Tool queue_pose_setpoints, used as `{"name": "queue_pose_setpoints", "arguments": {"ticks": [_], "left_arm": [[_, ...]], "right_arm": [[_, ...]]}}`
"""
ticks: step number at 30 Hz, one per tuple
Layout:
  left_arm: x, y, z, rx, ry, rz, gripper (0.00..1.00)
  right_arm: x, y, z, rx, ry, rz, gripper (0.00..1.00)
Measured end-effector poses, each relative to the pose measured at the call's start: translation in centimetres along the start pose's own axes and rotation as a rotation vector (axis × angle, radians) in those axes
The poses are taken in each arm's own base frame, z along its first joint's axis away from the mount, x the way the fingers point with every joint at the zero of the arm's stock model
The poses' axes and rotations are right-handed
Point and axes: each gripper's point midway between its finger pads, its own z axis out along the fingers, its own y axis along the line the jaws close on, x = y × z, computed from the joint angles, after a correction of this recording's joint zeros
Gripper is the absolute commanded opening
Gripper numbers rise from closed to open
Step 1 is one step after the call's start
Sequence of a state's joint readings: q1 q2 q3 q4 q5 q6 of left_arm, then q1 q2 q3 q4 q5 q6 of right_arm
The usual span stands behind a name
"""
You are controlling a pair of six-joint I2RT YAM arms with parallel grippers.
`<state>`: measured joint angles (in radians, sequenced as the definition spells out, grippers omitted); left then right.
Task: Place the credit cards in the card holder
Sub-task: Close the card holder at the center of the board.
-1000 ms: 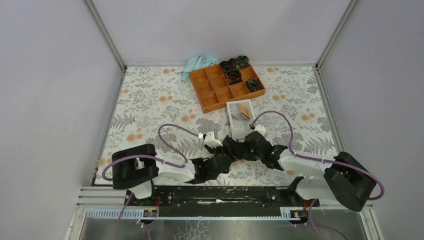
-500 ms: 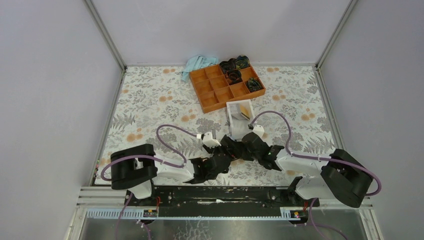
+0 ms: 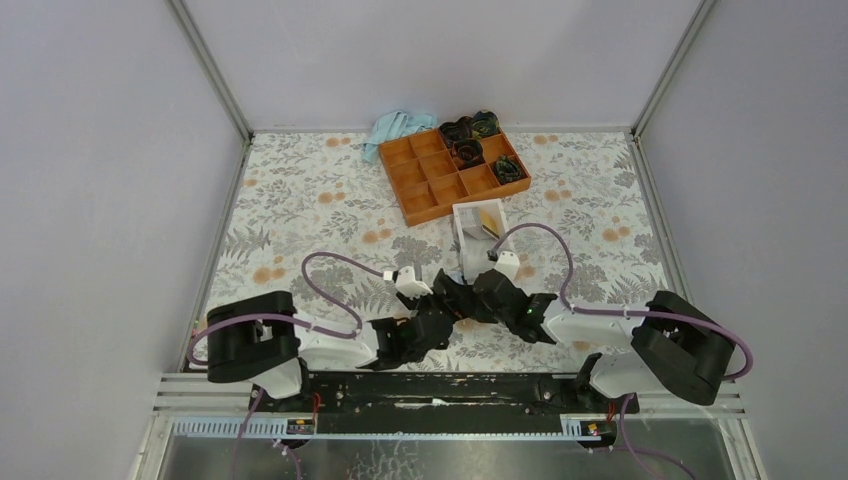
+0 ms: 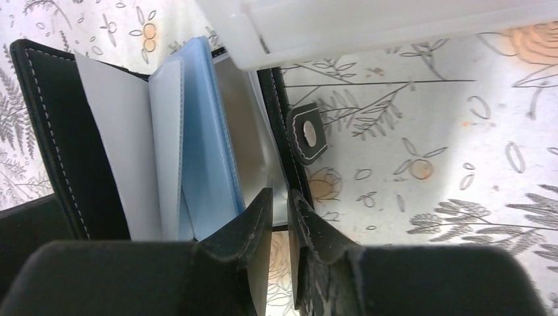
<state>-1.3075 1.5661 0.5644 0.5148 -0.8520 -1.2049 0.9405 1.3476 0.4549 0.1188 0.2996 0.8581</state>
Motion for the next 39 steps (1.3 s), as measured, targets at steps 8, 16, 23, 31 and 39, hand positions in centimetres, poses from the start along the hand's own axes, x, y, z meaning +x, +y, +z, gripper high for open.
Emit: {"name": "queue_pose_setpoints", "arguments": {"ticks": [8, 16, 23, 31, 39], "left_arm": [[-0.8, 1.1, -1.1, -0.02, -0.013, 0.008, 1.0], [-1.4, 1.8, -1.8, -0.032, -0.027, 0.013, 1.0], [-1.6, 1.9, -1.9, -0.038, -0.034, 0.02, 1.0], [-1.3, 0.7, -1.4, -0.032, -0.041, 0.027, 1.0], [-1.2, -0.1, -1.1, -0.03, -0.05, 0.043, 1.0]], "right_arm": [[0.6, 1.8, 0.3, -0.039, 0.011, -0.018, 0.23], [1.1, 3.1, 0.5, -0.073, 0.033, -0.027, 0.23], [1.0, 3.5, 0.2, -0.081, 0.032, -0.026, 0.24], [1.5, 2.4, -0.7, -0.052, 0.053, -0.018, 0.27], [1.5, 1.8, -1.1, -0.048, 0.038, 0.025, 0.31]]}}
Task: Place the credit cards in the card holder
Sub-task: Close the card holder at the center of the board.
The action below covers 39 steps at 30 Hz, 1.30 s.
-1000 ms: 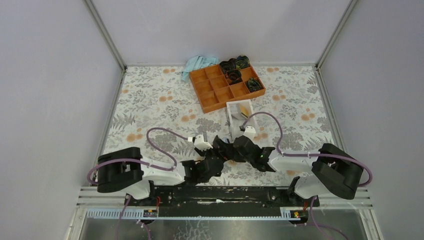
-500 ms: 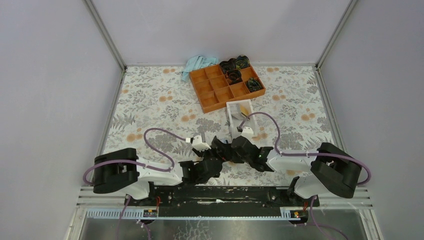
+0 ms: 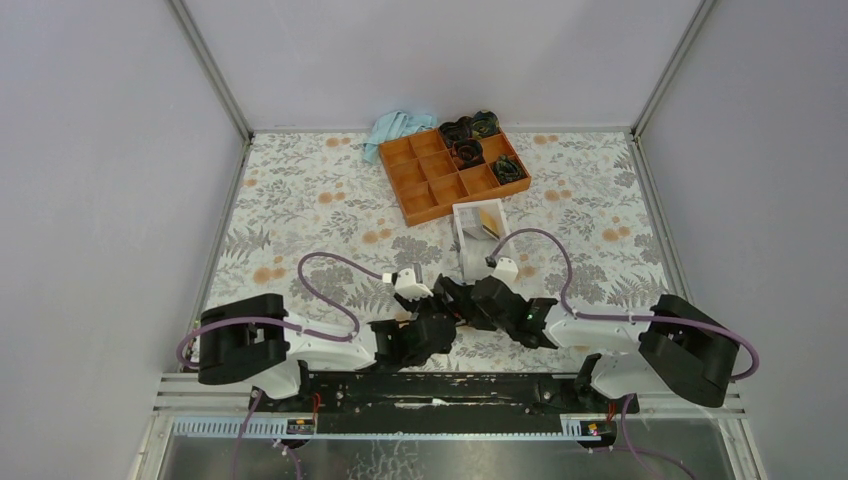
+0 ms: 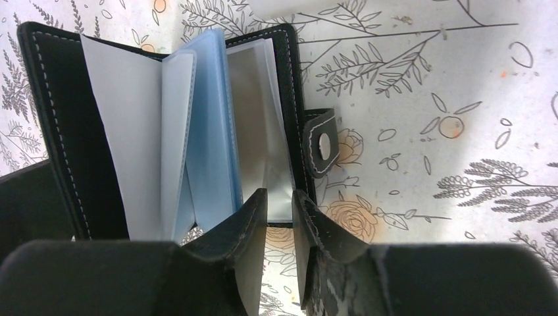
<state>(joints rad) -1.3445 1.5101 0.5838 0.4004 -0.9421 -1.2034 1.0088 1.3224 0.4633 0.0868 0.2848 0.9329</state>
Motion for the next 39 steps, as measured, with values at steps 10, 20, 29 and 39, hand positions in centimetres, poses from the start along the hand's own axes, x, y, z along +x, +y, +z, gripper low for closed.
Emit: {"name": "queue_pose_setpoints", "arguments": {"ticks": [10, 20, 29, 39], "left_arm": [[0.8, -0.9, 0.3, 0.014, 0.024, -0.004, 1.0], [1.3, -1.4, 0.5, 0.021, 0.032, -0.01, 1.0], [1.5, -1.7, 0.4, 0.037, 0.042, -0.048, 0.95], [1.7, -2.5, 0.1, 0.07, 0.065, -0.118, 0.63]], "right_arm": [[0.6, -1.4, -1.3, -0.009, -0.007, -0.037, 0.34], [0.5, -1.9, -1.5, -0.006, -0.028, -0.019, 0.35], [0.4, -1.9, -1.5, -0.025, -0.043, -0.014, 0.34], [0.4, -1.9, -1.6, -0.034, -0.046, -0.056, 0.32]]}}
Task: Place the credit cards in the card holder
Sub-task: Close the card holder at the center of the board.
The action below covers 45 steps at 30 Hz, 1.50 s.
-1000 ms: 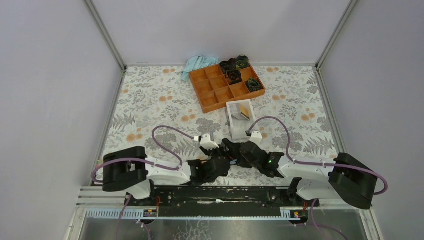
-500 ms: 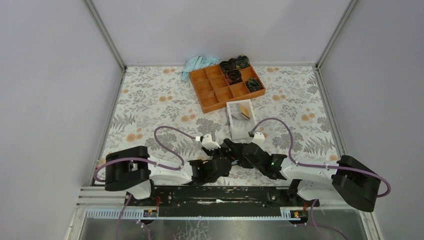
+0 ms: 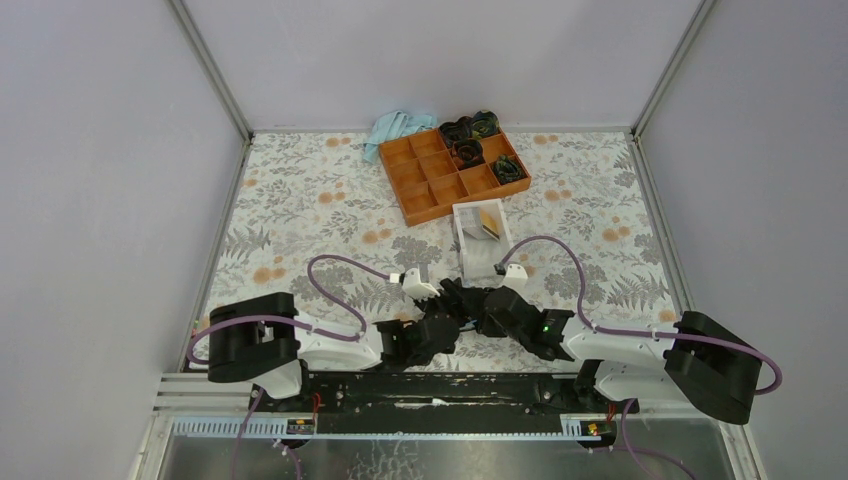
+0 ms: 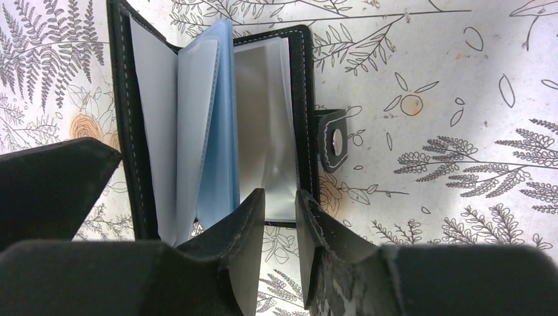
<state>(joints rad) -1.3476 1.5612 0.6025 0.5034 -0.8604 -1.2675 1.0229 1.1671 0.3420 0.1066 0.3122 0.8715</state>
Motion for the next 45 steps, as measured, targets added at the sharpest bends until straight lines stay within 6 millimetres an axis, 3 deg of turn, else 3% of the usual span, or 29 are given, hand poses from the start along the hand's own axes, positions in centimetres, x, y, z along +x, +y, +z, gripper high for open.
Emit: {"name": "queue_pose_setpoints", "arguments": {"ticks": [5, 15, 20, 26, 34, 39, 45], "left_arm": [[0.0, -0.5, -0.1, 0.013, 0.006, -0.029, 0.56], [0.2, 0.4, -0.7, 0.016, 0.032, -0.073, 0.59], [0.2, 0.6, -1.0, 0.039, 0.039, -0.084, 0.62], [-0.1, 0.5, -0.9, 0.069, 0.025, 0.024, 0.67], [-1.3, 0.2, -0.8, 0.08, -0.001, 0.134, 0.82], [-2.5, -1.3, -1.0, 0.118, -0.02, 0.122, 0.83], [-5.3, -3.9, -1.9, 0.176, -0.073, 0.075, 0.83]], "right_arm": [[0.0, 0.0, 0.0, -0.002, 0.0, -0.013, 0.32], [0.4, 0.4, -0.1, -0.023, 0.015, -0.032, 0.32], [0.7, 0.7, -0.2, -0.039, 0.028, -0.039, 0.31], [0.8, 0.8, -0.2, -0.041, 0.031, -0.038, 0.31], [0.8, 0.9, -0.3, -0.046, 0.035, -0.039, 0.31], [1.2, 1.3, -0.3, -0.072, 0.054, -0.055, 0.32], [1.5, 1.5, -0.4, -0.087, 0.07, -0.066, 0.31]]}}
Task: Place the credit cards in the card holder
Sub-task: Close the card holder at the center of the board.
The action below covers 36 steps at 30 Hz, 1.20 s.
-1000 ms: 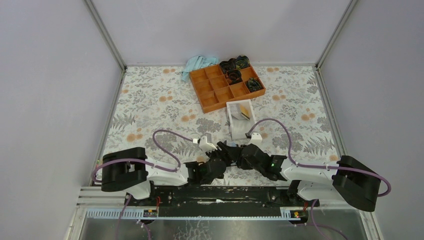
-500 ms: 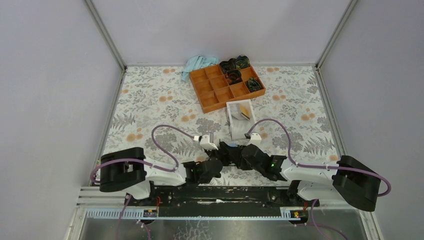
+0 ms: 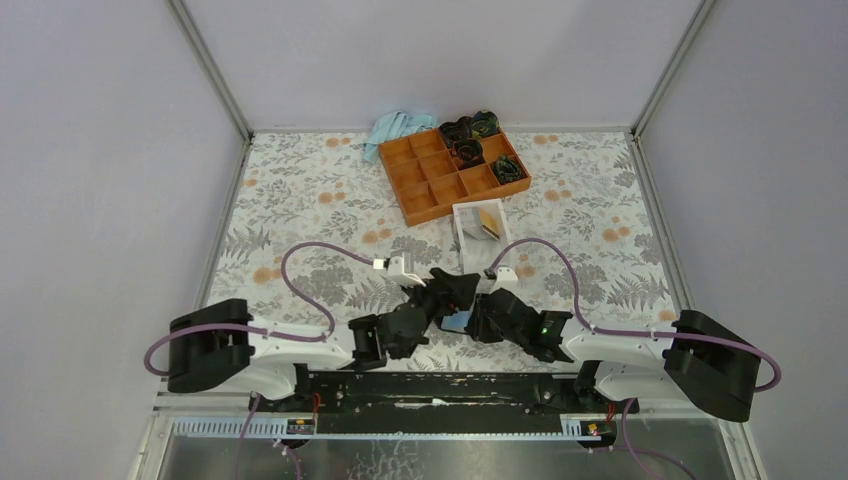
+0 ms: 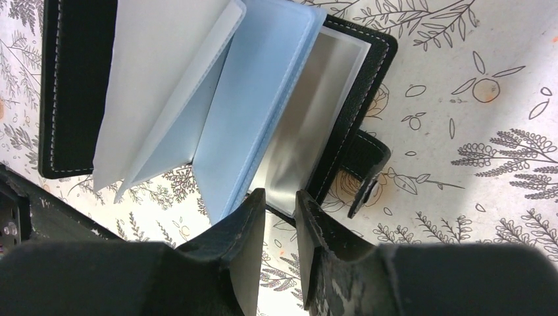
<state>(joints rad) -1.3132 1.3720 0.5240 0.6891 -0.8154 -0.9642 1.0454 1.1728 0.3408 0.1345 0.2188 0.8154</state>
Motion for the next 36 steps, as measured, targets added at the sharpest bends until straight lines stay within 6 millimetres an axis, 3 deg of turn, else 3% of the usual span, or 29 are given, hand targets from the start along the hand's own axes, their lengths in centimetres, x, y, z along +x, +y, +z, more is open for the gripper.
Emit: {"name": "queue_pose_setpoints", "arguments": {"ticks": [3, 7, 11, 14, 18, 20, 23, 30, 36], "left_arm": [[-1.8, -0.2, -0.3, 0.004, -0.039, -0.022, 0.83], [-3.6, 1.1, -1.1, -0.03, -0.085, -0.029, 0.8], [-4.1, 4.8, -1.9, -0.115, -0.099, -0.03, 0.71], [-3.1, 8.4, -2.6, -0.195, -0.08, -0.041, 0.63], [-1.5, 13.0, -3.6, -0.284, -0.049, -0.076, 0.43], [-0.7, 14.5, -3.8, -0.326, -0.029, -0.087, 0.41], [0.1, 15.1, -3.8, -0.346, -0.008, -0.114, 0.32], [1.9, 15.4, -3.6, -0.361, 0.057, -0.122, 0.24], [3.8, 14.2, -2.7, -0.336, 0.132, -0.112, 0.2]], "right_arm": [[0.0, 0.1, 0.0, -0.004, 0.001, -0.003, 0.31], [0.0, 0.1, 0.1, -0.005, 0.002, -0.004, 0.32], [0.0, 0.1, 0.1, -0.005, 0.001, -0.006, 0.31], [0.0, 0.1, 0.1, -0.005, 0.001, -0.007, 0.31], [0.0, 0.1, 0.1, -0.005, 0.001, -0.007, 0.31], [0.0, 0.1, 0.1, -0.005, 0.001, -0.007, 0.31], [0.0, 0.1, 0.1, -0.005, 0.001, -0.007, 0.31], [0.0, 0.1, 0.1, -0.005, 0.001, -0.007, 0.31], [0.0, 0.1, 0.1, -0.005, 0.001, -0.007, 0.31]]}}
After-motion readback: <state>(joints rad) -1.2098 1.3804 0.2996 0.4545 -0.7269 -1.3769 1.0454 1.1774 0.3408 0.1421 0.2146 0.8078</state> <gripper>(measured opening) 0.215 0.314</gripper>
